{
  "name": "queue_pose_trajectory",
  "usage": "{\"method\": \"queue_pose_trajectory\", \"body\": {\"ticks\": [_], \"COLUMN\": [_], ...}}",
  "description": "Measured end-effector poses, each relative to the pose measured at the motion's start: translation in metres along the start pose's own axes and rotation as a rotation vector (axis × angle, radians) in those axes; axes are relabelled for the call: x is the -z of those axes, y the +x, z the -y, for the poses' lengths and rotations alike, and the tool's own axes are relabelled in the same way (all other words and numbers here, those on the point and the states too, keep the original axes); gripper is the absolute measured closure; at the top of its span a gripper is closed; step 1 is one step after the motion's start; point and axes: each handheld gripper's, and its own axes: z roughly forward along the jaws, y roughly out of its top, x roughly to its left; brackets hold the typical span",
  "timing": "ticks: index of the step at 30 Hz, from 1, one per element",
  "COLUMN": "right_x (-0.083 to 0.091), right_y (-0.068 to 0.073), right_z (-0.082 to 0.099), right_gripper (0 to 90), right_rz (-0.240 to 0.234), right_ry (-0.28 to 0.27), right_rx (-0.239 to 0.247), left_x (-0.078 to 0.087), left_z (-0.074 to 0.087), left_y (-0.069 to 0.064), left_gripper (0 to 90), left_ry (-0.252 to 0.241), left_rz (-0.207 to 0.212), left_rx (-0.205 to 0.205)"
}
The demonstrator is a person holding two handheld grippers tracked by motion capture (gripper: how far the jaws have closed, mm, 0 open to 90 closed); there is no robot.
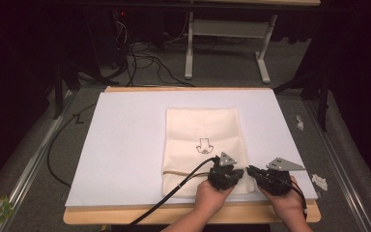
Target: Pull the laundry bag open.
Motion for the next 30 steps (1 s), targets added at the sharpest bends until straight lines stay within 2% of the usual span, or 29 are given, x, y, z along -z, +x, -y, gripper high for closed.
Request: {"method": "queue_pose_trajectory", "body": {"ticks": [9,16,17,18,19,20,23,25,30], "right_x": [0.002,0.001,0.001,0.002,0.005,0.007,0.010,0.013,0.016], "right_y": [0.004,0.012,0.012,0.012,0.004,0.001,-0.007,-0.013,-0.019], "right_z": [-0.001,-0.003,-0.003,-0.003,-0.003,-0.002,0.000,0.003,0.004], "right_gripper": [84.9,85.4,85.6,85.7,85.6,85.6,85.6,85.5,85.5], "right_rz": [-0.008,-0.020,-0.018,0.012,0.019,0.028,0.035,0.042,0.061], "right_ry": [0.010,0.019,0.019,0.012,-0.002,-0.007,-0.012,-0.013,-0.020], "right_rx": [0.026,0.045,0.055,0.059,0.027,0.013,-0.003,-0.026,-0.038], "left_x": [0.009,0.018,0.020,0.021,0.024,0.029,0.037,0.049,0.087], "left_z": [0.002,0.006,0.008,0.009,0.011,0.013,0.016,0.019,0.029], "left_y": [-0.003,0.000,0.003,0.006,0.014,0.021,0.027,0.033,0.059], "left_gripper": [87.3,87.4,87.5,87.6,87.6,87.6,87.5,87.5,87.5], "left_ry": [0.004,0.007,0.007,0.005,0.007,0.007,0.010,0.022,0.031], "left_rz": [-0.028,-0.034,-0.061,-0.068,-0.061,-0.078,-0.094,-0.122,-0.192], "left_rx": [-0.032,-0.027,-0.019,-0.006,0.032,0.044,0.045,0.026,0.046]}}
